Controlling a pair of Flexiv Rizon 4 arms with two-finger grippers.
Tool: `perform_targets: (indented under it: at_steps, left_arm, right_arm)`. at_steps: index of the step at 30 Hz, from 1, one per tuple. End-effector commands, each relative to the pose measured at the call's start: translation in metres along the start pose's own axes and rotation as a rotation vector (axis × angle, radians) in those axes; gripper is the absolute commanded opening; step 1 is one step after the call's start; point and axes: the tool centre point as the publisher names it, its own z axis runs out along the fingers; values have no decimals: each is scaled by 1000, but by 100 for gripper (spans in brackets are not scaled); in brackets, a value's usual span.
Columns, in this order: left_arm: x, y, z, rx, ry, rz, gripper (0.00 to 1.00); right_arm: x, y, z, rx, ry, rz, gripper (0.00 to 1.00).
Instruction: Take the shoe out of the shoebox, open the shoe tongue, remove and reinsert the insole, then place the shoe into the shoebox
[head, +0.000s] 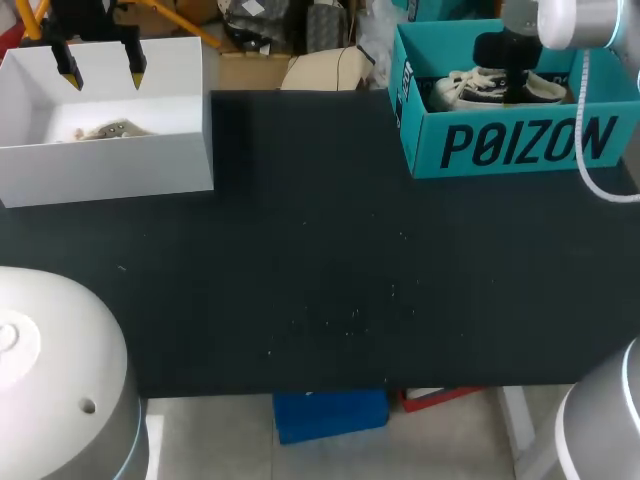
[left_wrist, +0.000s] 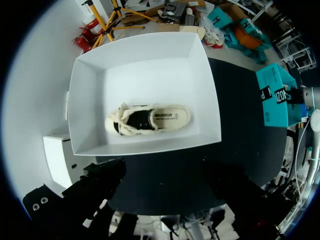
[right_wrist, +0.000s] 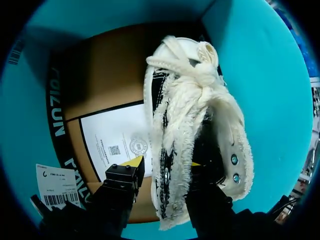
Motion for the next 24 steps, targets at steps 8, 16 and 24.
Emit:
perform_targets:
  at_steps: [8, 16, 24]
  left_arm:
    - [0, 0, 0, -1, -1, -1, 100]
    - [0, 0, 0, -1, -1, -1, 100]
    - [0, 0, 0, -1, -1, -1, 100]
  right_arm:
    - [-4, -1, 8, 35, 19, 7, 0]
    - [1, -9, -8, 52, 11, 20, 0]
    - [6, -24, -56, 68, -44, 42, 0]
